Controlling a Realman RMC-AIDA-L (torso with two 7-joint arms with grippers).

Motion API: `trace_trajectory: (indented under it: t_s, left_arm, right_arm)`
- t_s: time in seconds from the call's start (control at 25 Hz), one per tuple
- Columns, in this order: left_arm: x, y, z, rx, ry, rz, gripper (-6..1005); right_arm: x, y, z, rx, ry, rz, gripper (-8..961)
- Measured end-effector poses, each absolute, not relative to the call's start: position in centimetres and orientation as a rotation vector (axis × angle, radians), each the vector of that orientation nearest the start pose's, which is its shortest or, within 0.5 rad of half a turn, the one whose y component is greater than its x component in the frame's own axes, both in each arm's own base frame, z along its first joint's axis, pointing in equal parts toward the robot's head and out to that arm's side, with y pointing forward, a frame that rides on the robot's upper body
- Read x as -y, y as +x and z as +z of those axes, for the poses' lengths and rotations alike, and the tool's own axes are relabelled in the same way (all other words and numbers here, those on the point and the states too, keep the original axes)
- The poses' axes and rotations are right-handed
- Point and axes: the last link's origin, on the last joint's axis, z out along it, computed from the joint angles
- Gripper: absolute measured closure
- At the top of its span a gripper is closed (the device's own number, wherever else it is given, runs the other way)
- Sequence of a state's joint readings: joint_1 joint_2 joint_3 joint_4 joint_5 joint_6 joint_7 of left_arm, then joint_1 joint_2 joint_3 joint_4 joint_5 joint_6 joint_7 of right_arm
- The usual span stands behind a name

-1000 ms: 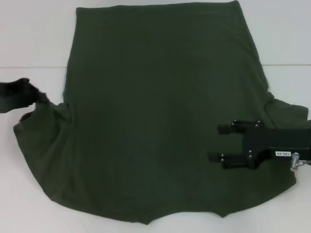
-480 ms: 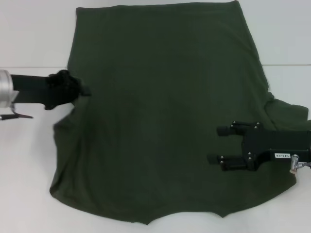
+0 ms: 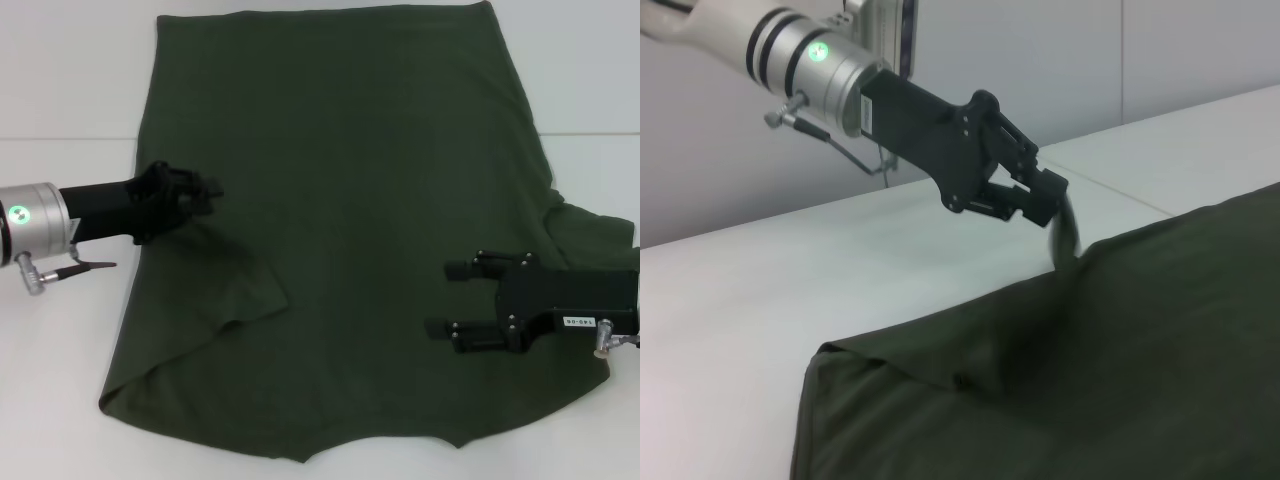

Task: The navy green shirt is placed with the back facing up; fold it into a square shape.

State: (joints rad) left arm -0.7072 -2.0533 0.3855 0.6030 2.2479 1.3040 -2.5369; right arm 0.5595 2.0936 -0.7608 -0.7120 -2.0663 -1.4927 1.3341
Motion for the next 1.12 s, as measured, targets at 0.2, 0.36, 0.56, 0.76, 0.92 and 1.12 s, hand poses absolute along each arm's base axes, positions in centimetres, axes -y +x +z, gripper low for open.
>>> trace_trajectory:
  t_s: [0.2, 0.36, 0.56, 0.76, 0.92, 1.12]
  left_arm:
    - [-39.1, -26.5, 1.3, -2.306, 2.115, 1.148, 689]
    - [-38.5, -26.6, 1.3, -2.167, 2.279, 1.179, 605]
    - [-36.7, -27.2, 2.2, -1.806, 2.659, 1.189, 500]
    - [-32.8, -27.8, 2.0, -1.194, 3.077, 1.181, 289]
    - [-30.7, -28.6, 1.1, -0.843, 3.301, 1.085, 284]
    - [-29.8, -29.0, 0.3, -0.578, 3.406, 0.941, 276]
  right_arm:
    - [-34.2, 25.3, -1.0, -0.449, -2.790, 0.519, 69]
    - [-34.3, 25.4, -0.9, -0.457, -2.773, 0.529, 69]
    - [-34.5, 25.5, -0.5, -0.492, -2.736, 0.567, 69]
    - [-35.4, 25.8, 0.1, -0.610, -2.656, 0.571, 69]
    - [-36.3, 26.2, 0.9, -0.732, -2.559, 0.600, 69]
    - [-37.0, 27.1, 3.5, -0.983, -2.404, 0.636, 69]
